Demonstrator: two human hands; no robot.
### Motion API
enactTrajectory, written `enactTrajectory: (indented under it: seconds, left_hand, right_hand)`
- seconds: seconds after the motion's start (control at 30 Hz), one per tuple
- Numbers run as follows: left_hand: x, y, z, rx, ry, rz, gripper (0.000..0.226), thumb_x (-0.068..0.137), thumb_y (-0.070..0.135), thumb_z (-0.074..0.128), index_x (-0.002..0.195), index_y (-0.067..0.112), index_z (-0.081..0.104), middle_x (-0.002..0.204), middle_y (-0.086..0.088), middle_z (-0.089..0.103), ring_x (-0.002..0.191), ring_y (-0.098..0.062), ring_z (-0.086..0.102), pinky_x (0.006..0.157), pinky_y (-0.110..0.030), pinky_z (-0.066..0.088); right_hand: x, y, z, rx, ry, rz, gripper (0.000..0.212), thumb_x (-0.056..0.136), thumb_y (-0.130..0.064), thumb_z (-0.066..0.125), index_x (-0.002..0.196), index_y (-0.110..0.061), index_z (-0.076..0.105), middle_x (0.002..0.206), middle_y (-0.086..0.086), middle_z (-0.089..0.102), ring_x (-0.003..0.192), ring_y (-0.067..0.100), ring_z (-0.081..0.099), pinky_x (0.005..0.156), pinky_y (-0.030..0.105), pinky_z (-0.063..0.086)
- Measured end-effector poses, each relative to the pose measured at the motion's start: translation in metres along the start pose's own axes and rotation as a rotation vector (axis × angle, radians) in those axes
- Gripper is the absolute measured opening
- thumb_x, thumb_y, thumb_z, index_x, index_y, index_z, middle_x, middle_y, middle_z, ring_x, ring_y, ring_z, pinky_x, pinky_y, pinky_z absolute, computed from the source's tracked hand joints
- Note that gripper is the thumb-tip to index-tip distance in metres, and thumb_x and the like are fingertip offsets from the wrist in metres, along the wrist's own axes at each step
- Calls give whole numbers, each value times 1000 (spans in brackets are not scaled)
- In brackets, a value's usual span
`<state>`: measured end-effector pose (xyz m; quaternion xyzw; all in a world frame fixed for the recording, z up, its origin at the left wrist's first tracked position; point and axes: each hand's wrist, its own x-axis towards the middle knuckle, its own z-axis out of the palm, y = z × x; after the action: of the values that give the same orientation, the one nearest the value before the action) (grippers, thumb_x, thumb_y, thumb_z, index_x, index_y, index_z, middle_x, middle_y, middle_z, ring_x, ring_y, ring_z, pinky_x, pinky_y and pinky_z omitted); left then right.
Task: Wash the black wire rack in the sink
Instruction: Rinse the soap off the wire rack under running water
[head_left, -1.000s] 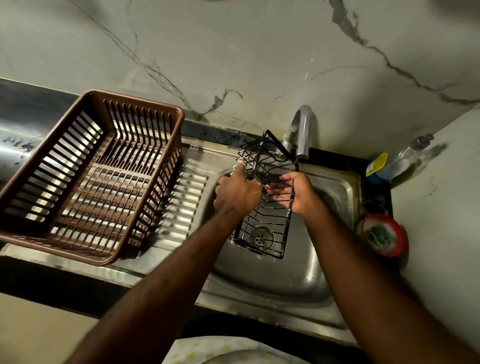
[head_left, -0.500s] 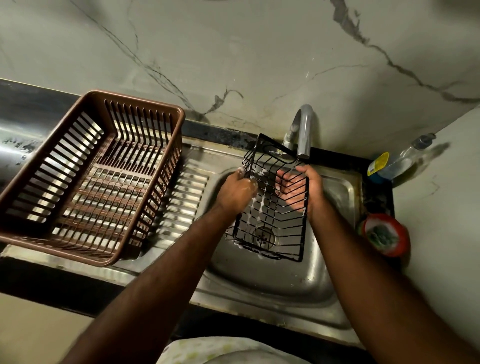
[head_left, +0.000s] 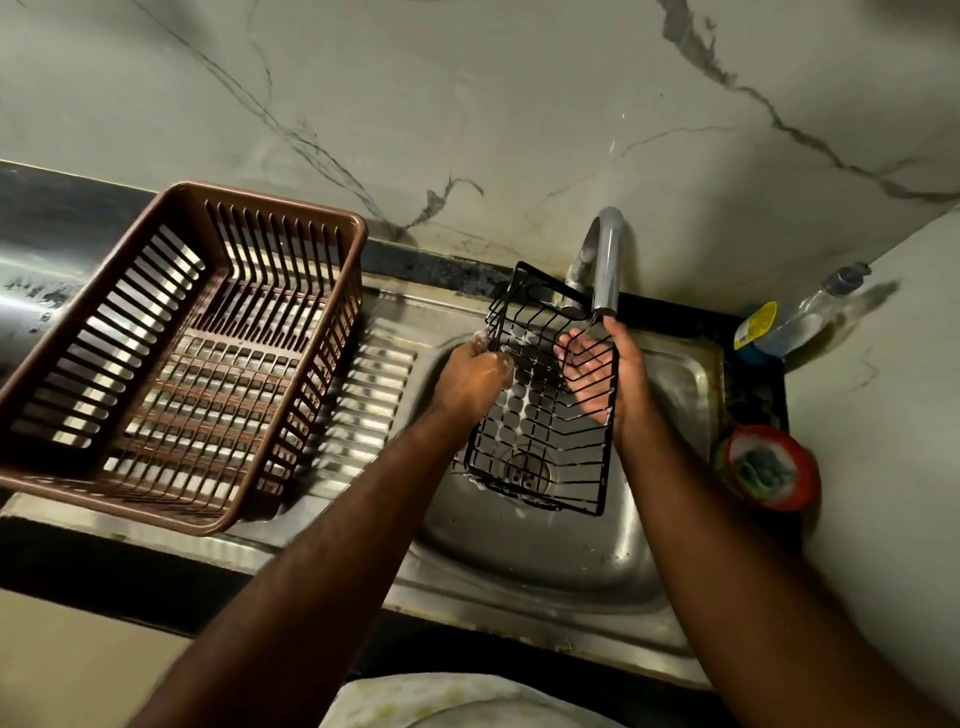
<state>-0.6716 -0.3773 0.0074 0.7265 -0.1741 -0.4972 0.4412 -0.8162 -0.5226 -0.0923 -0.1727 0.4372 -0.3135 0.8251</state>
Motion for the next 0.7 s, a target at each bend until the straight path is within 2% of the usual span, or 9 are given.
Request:
enactTrajectory:
  seconds: [0.07, 0.13, 0.23, 0.27, 0.33, 0.4, 0.53, 0.63, 0.7]
  left_hand:
    - [0, 2, 1, -4, -12, 4, 31, 103, 0, 45, 132, 4, 55, 90, -3, 60, 81, -14, 59, 69, -23, 50]
    - [-2, 6, 1, -27, -16, -18, 25, 105, 2, 42, 125, 3, 58, 91, -5, 59, 76, -10, 56, 59, -14, 50]
    - [-4, 8, 1, -21, 23, -15, 23, 103, 1, 44, 119, 8, 60, 94, -7, 62, 73, -9, 55, 52, -16, 48]
    - [-6, 9, 2, -20, 34, -18, 23, 103, 2, 44, 116, 9, 61, 95, -6, 61, 73, -10, 55, 52, -18, 47]
    - [-6, 8, 3, -43, 42, -34, 28, 103, 2, 43, 124, 8, 60, 92, -3, 59, 74, -10, 54, 51, -19, 48]
    - [-7, 8, 4, -66, 42, -71, 33, 101, -1, 45, 130, 4, 59, 93, -2, 58, 79, -13, 55, 63, -23, 51]
    - [-4, 6, 6, -16, 38, -149, 17, 97, -1, 53, 95, 11, 65, 112, -13, 61, 97, -24, 56, 97, -42, 52]
    - [-3, 4, 6, -21, 44, -160, 15, 98, -1, 54, 105, 5, 67, 111, -13, 61, 100, -25, 56, 103, -44, 51]
    - [-3, 3, 6, -16, 41, -119, 20, 99, 0, 51, 114, -1, 65, 106, -11, 59, 98, -24, 56, 100, -43, 50]
  right_hand:
    - [-2, 1, -2, 84, -40, -51, 35, 86, -38, 69, 101, -7, 67, 89, 7, 71, 97, 23, 65, 105, 33, 45]
    - [-4, 1, -7, 105, -68, -58, 38, 89, -38, 68, 109, -5, 66, 100, 11, 70, 113, 28, 63, 112, 36, 42]
    - [-9, -1, -11, 126, -142, -73, 73, 84, -43, 76, 139, -5, 48, 137, 17, 51, 140, 38, 43, 103, 41, 50]
    - [-8, -1, -14, 120, -164, -89, 86, 85, -46, 75, 149, -3, 38, 145, 18, 44, 140, 39, 42, 101, 42, 51]
    - [-9, -2, -17, 80, -165, -92, 95, 87, -50, 72, 155, -2, 26, 155, 21, 36, 136, 41, 48, 101, 44, 51]
    - [-10, -4, -19, -16, -132, -61, 89, 88, -54, 69, 151, 0, 36, 153, 23, 40, 131, 40, 53, 103, 45, 50]
    - [-10, -6, -23, -257, -48, -1, 79, 83, -63, 66, 132, -1, 58, 128, 22, 65, 121, 33, 63, 108, 44, 47]
    - [-14, -8, -21, -277, -36, 14, 84, 80, -70, 62, 130, -3, 60, 124, 21, 68, 117, 32, 65, 106, 42, 47]
    - [-14, -5, -21, -169, -50, 20, 79, 85, -71, 54, 127, -4, 59, 120, 20, 69, 117, 34, 65, 104, 40, 50]
